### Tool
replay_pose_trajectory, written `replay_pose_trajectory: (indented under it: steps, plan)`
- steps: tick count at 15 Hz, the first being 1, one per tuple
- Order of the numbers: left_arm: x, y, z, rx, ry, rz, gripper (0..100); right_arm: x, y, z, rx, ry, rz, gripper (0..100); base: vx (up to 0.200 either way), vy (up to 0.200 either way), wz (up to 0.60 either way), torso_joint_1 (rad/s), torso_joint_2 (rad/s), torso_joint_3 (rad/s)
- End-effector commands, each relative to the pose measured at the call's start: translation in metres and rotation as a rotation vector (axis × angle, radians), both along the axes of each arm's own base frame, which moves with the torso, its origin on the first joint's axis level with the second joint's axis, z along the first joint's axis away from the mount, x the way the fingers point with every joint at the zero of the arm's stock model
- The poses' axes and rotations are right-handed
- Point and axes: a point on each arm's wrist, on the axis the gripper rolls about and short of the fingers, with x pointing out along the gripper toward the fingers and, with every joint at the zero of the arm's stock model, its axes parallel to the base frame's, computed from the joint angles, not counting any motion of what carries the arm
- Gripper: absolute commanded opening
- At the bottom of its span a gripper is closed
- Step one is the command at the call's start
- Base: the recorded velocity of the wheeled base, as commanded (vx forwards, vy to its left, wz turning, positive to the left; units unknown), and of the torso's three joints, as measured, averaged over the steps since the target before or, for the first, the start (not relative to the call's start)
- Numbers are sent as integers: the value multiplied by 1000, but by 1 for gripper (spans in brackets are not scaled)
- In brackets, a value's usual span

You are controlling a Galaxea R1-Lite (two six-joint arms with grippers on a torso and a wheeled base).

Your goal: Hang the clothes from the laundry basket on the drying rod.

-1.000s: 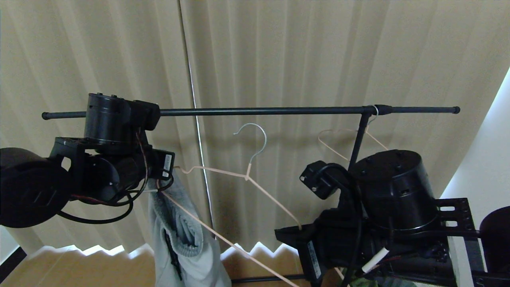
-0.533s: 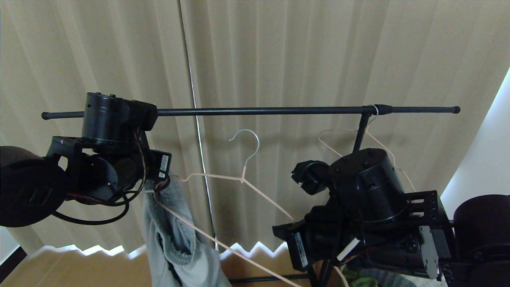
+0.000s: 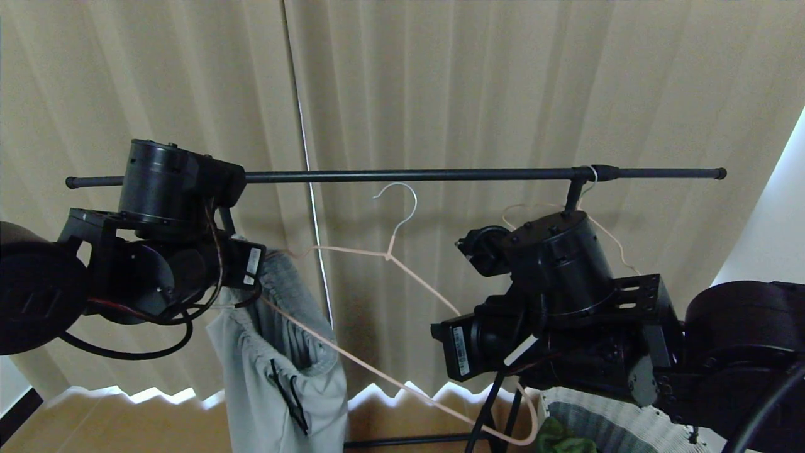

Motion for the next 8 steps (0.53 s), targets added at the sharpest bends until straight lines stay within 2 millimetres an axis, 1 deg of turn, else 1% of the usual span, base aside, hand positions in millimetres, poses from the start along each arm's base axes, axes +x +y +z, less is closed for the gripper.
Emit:
replay_pose_trajectory:
  steps: [1, 2, 3, 5, 8]
  plan:
    - [-2, -4, 3, -9, -12, -14, 0, 0, 1, -2, -4, 3, 2, 0, 0, 0, 0, 0, 0, 0]
    - [-3, -7, 3, -14, -16, -25, 0, -1, 2, -3, -6, 5, 6, 0, 0, 0, 0, 0, 0, 0]
    - [-6, -16, 6, -25, -26, -56, 0, -4, 5, -3, -5, 4, 20, 0, 0, 0, 0, 0, 0, 0]
    - [-7, -27, 14, -37, -49, -91, 0, -7, 9, -4, -8, 3, 38, 0, 0, 0, 0, 0, 0, 0]
    - [-9, -36, 23, -52, -76, -121, 0, -6, 14, -9, -11, -2, 44, 0, 0, 0, 0, 0, 0, 0]
